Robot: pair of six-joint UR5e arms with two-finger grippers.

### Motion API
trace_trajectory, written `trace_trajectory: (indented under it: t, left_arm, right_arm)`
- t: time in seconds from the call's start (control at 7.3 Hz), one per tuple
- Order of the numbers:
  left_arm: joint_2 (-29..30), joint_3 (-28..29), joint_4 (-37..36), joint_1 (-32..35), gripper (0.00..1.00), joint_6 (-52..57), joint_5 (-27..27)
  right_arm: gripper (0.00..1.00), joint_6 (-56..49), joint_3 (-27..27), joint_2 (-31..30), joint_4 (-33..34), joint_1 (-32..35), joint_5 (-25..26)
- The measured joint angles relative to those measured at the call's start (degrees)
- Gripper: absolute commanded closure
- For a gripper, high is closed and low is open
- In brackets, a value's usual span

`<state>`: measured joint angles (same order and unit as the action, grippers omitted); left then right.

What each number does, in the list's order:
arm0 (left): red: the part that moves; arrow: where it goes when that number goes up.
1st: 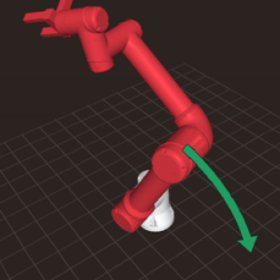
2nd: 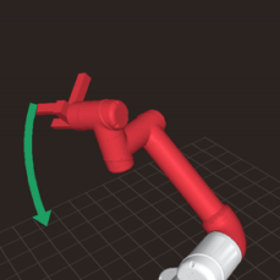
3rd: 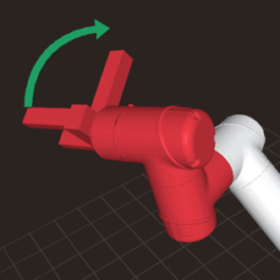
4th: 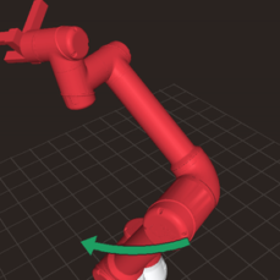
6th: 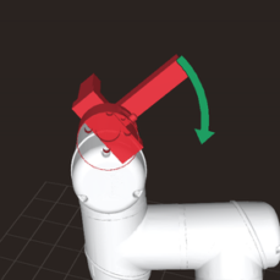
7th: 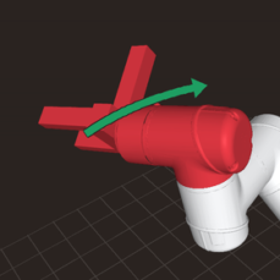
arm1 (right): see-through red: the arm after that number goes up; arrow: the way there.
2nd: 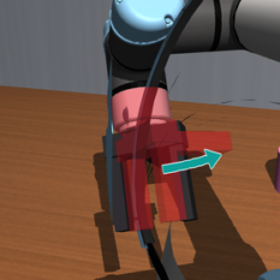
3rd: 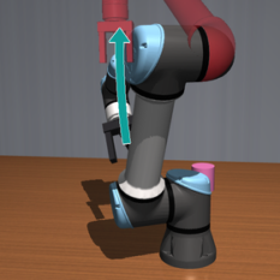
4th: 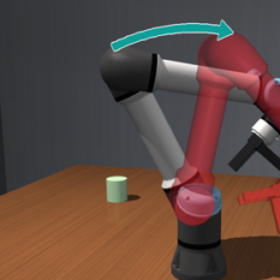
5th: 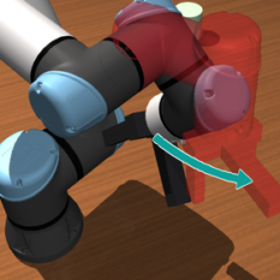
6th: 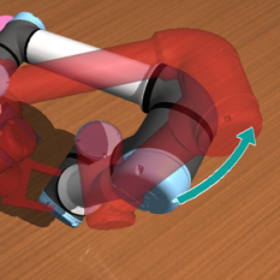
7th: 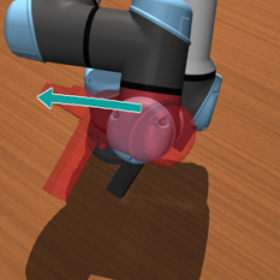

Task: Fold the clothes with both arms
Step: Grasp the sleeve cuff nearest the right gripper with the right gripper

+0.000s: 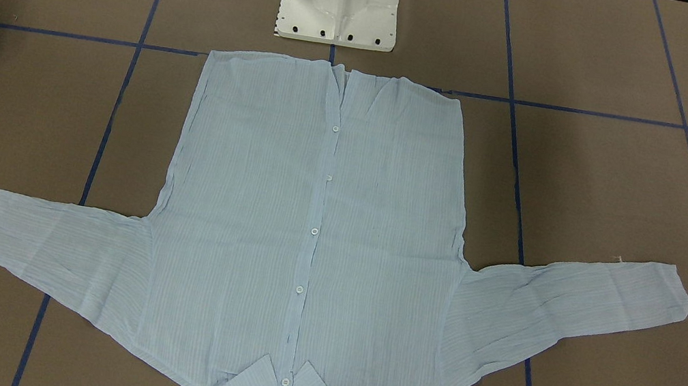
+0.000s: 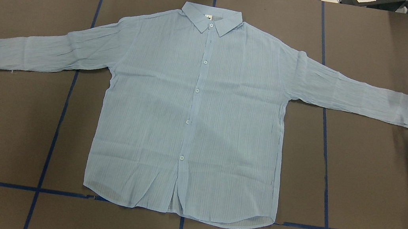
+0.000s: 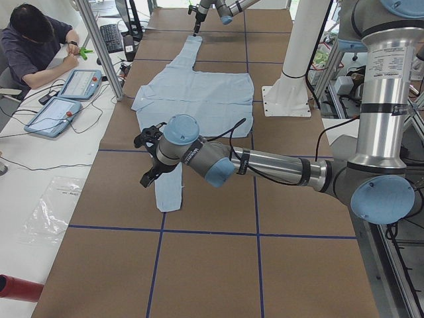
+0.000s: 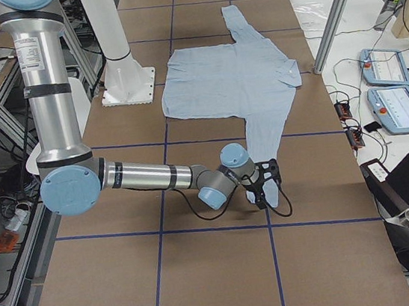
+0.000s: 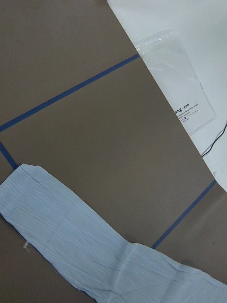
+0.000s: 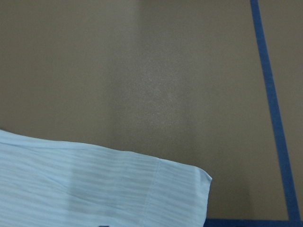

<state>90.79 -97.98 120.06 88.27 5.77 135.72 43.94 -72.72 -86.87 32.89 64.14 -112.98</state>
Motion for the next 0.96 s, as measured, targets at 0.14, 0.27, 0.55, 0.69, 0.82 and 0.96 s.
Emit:
trace_trajectory:
  t: [0.14,0.27,0.55,0.69,0.82,0.96]
  left_arm:
    - [0.0,0.0,0.0,0.0,0.00,0.0,0.0]
    - [0.0,0.0,0.0,0.0,0.00,0.0,0.0]
    - [0.0,0.0,0.0,0.1,0.00,-0.1,0.0]
    - [0.0,0.0,0.0,0.1,0.00,0.0,0.0]
    - [0.0,0.0,0.0,0.1,0.00,0.0,0.0]
    - [0.0,0.0,0.0,0.1,0.00,0.0,0.0]
  right_arm:
    - [0.20,1.4,0.4,0.2,-0.1,-0.7,0.4]
    - [0.22,2.0,0.7,0.2,-0.2,-1.1,0.6]
    - [0.46,2.3,1.6,0.1,-0.2,-1.3,0.6]
    - [0.86,2.4,1.8,0.1,-0.2,-1.3,0.6]
    - [1.00,2.6,1.9,0.1,-0.3,-1.4,0.6]
    - [1.00,2.9,1.9,0.2,-0.3,-1.4,0.6]
